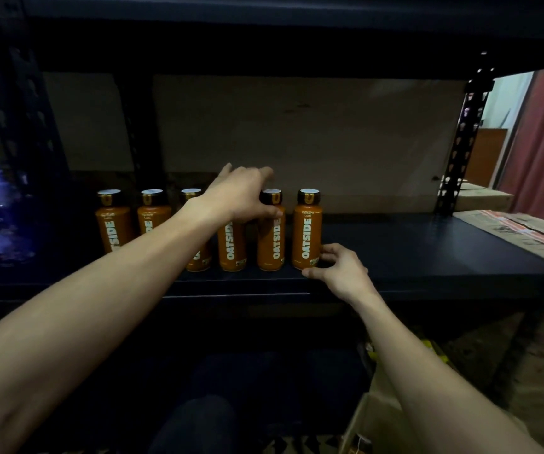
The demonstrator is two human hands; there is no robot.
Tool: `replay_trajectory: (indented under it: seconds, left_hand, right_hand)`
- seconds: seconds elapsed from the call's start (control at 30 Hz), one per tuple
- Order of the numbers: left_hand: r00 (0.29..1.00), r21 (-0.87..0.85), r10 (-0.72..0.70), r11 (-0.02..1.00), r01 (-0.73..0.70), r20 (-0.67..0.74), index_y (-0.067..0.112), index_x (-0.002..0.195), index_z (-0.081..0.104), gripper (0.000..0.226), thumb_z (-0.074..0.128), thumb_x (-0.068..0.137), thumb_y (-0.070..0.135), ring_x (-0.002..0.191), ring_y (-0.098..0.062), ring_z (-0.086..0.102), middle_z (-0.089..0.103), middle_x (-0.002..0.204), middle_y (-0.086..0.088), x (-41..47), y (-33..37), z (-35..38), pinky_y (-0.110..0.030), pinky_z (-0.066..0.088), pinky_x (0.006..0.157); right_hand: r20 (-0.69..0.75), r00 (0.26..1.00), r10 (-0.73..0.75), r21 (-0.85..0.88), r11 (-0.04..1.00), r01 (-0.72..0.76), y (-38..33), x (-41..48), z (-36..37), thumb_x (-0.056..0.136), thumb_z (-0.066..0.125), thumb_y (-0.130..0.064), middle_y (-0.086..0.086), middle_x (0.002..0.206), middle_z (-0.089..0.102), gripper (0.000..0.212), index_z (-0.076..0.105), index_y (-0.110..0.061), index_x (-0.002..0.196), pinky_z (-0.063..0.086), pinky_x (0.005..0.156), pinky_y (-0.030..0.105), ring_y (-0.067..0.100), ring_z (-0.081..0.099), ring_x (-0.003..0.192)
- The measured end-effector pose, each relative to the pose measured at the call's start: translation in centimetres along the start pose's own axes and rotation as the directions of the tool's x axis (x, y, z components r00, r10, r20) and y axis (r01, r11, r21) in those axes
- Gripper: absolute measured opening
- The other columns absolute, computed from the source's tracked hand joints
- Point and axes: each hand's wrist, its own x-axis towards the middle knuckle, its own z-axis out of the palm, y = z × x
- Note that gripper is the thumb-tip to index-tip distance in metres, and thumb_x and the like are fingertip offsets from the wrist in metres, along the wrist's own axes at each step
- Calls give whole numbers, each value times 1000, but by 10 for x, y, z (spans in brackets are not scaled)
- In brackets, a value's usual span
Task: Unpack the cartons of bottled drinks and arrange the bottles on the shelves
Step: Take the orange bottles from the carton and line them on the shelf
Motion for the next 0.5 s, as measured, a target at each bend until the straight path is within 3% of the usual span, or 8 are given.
replay_trajectory:
  seconds: [0.13,0.2,0.27,0.33,0.5]
  left_hand:
    - [971,-103,35,993,-61,-236,20,135,51,61,67,86,52,125,-20,51,55,134,-4,-27,12,13,-41,42,106]
    - [924,-142,42,984,-104,-380,19,129,55,50,66,88,46,122,-18,51,55,132,-3,-48,23,26,-34,47,99]
    - [906,-213,46,966,-148,-420,20,125,58,42,66,90,42,120,-15,51,56,129,0,-68,38,42,-31,48,96]
    - [930,-292,49,942,-164,-364,21,121,59,38,66,90,41,116,-12,53,58,123,3,-85,53,60,-32,50,95]
    - [991,-385,129,914,-130,-29,24,116,62,36,66,88,47,107,-12,58,62,115,8,-106,89,116,-39,53,90]
  right_hand:
    - [-13,998,-66,72,995,67,11,-17,-10,83,82,-28,1,137,62,64,54,-18,140,45,105,34,18,56,128]
    - [-46,994,-95,54,994,97,15,-24,-16,86,79,-30,1,133,64,56,58,-18,136,48,106,37,16,58,125]
    - [-77,991,-110,43,993,114,18,-32,-24,88,78,-31,-1,129,66,48,63,-18,131,49,106,39,15,60,121]
    - [-111,985,-130,5,991,132,24,-42,-32,89,76,-31,-2,123,68,41,66,-19,126,50,105,38,14,62,116]
    - [-131,986,-101,-130,988,84,65,-86,-55,89,75,-31,-2,119,70,36,68,-19,122,49,96,29,12,63,111]
